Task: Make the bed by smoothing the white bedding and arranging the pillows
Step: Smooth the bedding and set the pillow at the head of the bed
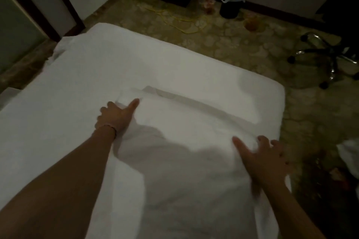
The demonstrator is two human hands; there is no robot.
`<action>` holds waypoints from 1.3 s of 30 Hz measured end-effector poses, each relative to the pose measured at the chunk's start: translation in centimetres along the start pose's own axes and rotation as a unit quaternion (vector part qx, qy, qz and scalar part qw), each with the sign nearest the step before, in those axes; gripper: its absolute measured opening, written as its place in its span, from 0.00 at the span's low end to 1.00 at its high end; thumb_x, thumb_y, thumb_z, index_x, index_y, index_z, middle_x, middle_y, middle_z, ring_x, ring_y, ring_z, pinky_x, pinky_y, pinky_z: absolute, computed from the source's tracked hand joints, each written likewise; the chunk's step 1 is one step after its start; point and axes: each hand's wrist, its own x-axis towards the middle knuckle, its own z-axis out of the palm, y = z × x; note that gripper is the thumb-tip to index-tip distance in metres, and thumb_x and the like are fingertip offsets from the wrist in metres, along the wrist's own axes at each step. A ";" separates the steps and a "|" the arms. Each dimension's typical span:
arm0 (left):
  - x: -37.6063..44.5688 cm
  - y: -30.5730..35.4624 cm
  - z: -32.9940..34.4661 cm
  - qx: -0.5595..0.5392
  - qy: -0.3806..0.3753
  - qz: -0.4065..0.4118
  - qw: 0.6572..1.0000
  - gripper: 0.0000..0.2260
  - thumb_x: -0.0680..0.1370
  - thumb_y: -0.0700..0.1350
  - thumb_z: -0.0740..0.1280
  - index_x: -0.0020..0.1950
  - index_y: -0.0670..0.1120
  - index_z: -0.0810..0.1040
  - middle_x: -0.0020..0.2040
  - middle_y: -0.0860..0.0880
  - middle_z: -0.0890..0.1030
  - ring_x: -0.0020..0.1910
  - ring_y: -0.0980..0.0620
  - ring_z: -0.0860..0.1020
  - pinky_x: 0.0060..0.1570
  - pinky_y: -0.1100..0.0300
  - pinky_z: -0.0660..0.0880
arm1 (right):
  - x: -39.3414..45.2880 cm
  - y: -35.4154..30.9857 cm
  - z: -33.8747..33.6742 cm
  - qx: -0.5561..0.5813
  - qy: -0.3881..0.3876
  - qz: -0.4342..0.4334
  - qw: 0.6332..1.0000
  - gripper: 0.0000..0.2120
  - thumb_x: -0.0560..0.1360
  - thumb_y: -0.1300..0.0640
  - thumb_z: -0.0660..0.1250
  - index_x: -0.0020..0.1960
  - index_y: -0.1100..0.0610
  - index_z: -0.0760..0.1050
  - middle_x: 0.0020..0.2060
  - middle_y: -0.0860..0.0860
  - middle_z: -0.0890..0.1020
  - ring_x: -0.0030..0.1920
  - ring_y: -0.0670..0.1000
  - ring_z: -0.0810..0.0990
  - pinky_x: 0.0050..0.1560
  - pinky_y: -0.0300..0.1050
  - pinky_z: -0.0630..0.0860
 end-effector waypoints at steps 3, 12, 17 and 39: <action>-0.2 0.0 0.5 -0.019 0.002 0.002 1.000 0.55 0.64 0.82 0.57 0.74 0.40 0.62 0.71 0.35 0.69 0.68 0.34 0.70 0.68 0.39 0.67 | 0.2 2.6 -0.6 0.199 -0.083 0.131 0.968 0.63 0.56 0.16 0.63 0.79 0.51 0.52 0.77 0.58 0.60 0.73 0.65 0.62 0.73 0.65 0.59; -0.8 -0.1 0.3 -0.018 -0.003 0.020 1.000 0.47 0.68 0.77 0.62 0.66 0.37 0.74 0.63 0.35 0.77 0.62 0.35 0.76 0.60 0.46 0.72 | 0.6 1.7 0.0 0.473 -0.110 0.200 0.851 0.65 0.57 0.30 0.77 0.81 0.55 0.48 0.75 0.56 0.64 0.72 0.60 0.67 0.70 0.56 0.64; -2.1 0.3 -0.6 0.039 0.030 0.064 0.997 0.41 0.74 0.75 0.56 0.57 0.36 0.79 0.58 0.34 0.79 0.59 0.34 0.76 0.57 0.47 0.72 | 0.1 1.8 -0.4 0.447 -0.074 0.146 0.879 0.63 0.51 0.26 0.78 0.75 0.59 0.61 0.68 0.55 0.73 0.63 0.57 0.75 0.64 0.53 0.73; -6.6 -3.2 -2.0 0.087 0.047 0.088 0.991 0.50 0.64 0.83 0.56 0.75 0.50 0.60 0.71 0.40 0.67 0.67 0.34 0.69 0.64 0.36 0.65 | -2.7 6.9 0.3 0.394 -0.052 0.069 0.915 0.56 0.63 0.33 0.76 0.79 0.54 0.52 0.75 0.55 0.65 0.72 0.58 0.67 0.71 0.52 0.64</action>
